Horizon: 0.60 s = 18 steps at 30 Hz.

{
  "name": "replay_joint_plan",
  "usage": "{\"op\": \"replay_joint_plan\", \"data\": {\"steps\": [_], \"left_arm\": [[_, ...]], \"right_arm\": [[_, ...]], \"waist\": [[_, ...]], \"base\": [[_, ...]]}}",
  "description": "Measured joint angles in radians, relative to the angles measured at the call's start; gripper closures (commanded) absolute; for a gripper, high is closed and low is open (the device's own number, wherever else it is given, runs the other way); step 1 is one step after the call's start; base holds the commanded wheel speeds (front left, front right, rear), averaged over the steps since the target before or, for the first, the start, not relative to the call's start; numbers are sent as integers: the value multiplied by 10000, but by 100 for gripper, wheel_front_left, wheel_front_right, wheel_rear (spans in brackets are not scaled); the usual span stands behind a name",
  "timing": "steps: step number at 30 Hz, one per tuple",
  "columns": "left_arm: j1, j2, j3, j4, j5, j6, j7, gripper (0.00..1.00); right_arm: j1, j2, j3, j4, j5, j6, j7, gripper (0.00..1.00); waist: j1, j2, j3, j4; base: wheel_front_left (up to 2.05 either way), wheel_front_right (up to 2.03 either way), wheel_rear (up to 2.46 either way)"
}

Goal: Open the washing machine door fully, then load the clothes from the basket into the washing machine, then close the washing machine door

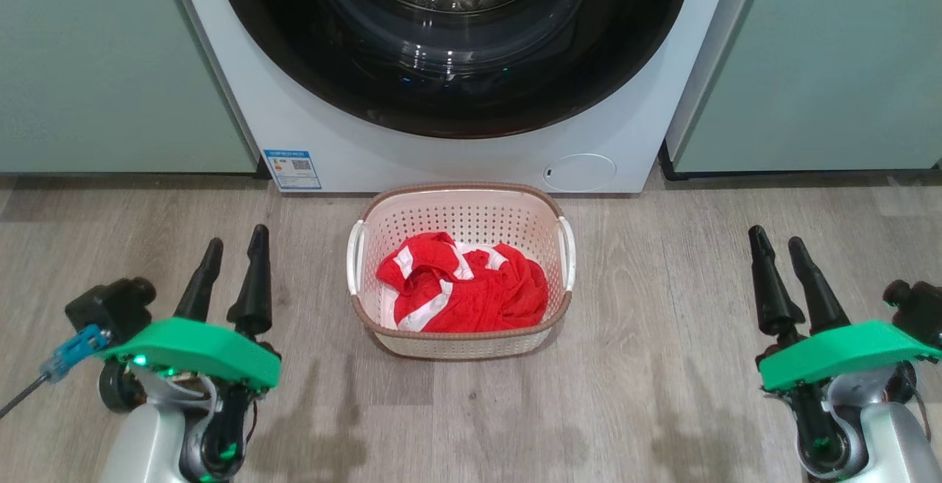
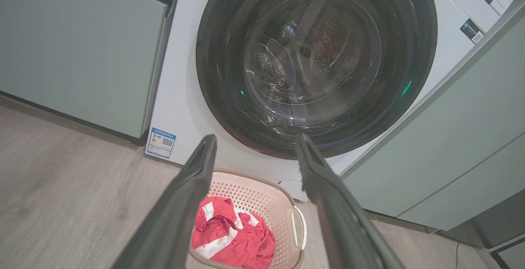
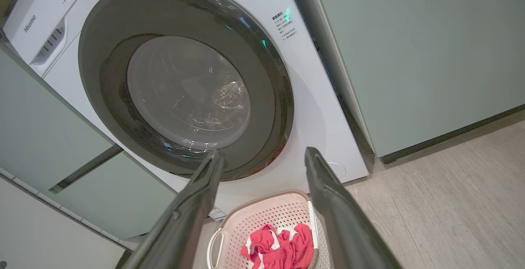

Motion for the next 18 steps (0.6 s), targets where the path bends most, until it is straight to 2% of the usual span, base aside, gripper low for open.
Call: {"op": "replay_joint_plan", "data": {"steps": [11, 18], "left_arm": [[0, 163, -280, -48, 984, 412, -276, 0], [2, 215, -299, -50, 1480, 512, -472, 0]], "right_arm": [[-3, 79, -50, -2, -1229, 0, -234, 0], [-9, 107, -84, -36, -1971, 2, -336, 0]], "waist": [[3, 0, 79, -7], [2, 0, 115, -6]], "base": [[0, 0, 0], [0, 0, 0]]}}
